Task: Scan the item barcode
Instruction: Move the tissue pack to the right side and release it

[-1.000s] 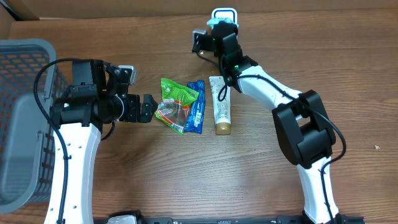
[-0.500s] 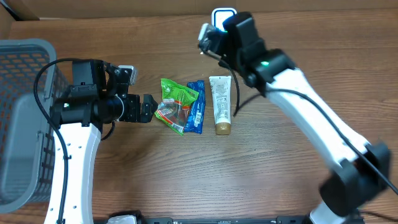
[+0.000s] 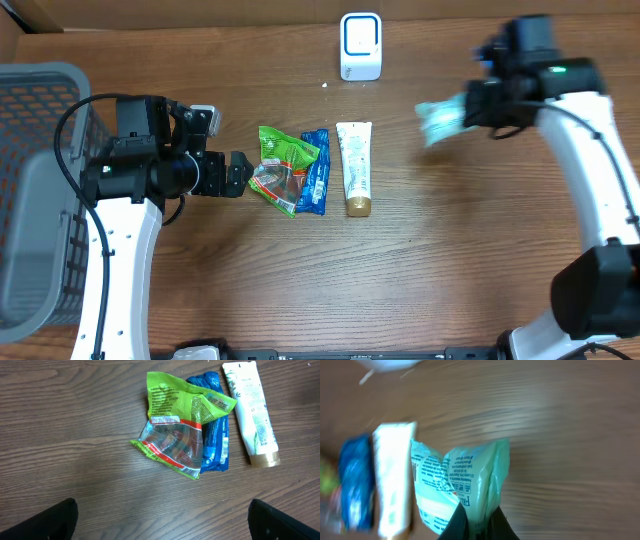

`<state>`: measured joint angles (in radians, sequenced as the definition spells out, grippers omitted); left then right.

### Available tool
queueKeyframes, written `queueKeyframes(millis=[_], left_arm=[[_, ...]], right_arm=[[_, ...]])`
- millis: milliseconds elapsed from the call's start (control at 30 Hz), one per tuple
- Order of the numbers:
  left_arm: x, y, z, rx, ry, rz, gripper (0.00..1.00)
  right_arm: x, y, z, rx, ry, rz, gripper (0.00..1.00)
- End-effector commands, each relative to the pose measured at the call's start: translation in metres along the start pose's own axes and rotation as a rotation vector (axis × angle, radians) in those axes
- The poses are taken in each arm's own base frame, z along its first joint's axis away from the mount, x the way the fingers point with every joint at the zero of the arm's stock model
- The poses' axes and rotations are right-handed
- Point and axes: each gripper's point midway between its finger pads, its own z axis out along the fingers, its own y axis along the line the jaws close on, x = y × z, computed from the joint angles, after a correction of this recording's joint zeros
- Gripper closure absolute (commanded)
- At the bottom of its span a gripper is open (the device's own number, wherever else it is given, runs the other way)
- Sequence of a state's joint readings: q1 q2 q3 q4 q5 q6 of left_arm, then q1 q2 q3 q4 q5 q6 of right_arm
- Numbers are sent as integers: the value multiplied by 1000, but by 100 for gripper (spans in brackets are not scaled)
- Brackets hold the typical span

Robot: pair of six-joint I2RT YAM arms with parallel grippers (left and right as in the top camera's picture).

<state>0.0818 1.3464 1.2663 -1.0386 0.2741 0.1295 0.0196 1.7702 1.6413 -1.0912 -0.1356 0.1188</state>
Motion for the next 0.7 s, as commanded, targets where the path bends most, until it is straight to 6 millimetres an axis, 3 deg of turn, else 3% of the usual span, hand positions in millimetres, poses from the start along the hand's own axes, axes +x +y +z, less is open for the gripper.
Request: queueKeyframes(millis=[0,233,367,433,500,567,667], left_arm=[[-1,-3,1,13,-2,-10,0],[-1,-3,1,13,-2,-10,0],[-1,-3,1,13,-2,-10,0],[-1,-3,1,13,-2,-10,1],[-1,-3,1,13,-2,-10,1],[-1,-3,1,13,-2,-10,0],[-1,-3,1,13,-2,-10,0]], right_arm=[[0,-52,9,25,-2,261,96],[22,-151,44,94,-42,462,96],[36,-173,51,96,-41,519,85],[39,-177,51,100,-36,529,68],[39,-176,51,92,-32,529,37],[37,-168,50,49,-28,528,24],[26,-137,44,-104,-33,416,5]])
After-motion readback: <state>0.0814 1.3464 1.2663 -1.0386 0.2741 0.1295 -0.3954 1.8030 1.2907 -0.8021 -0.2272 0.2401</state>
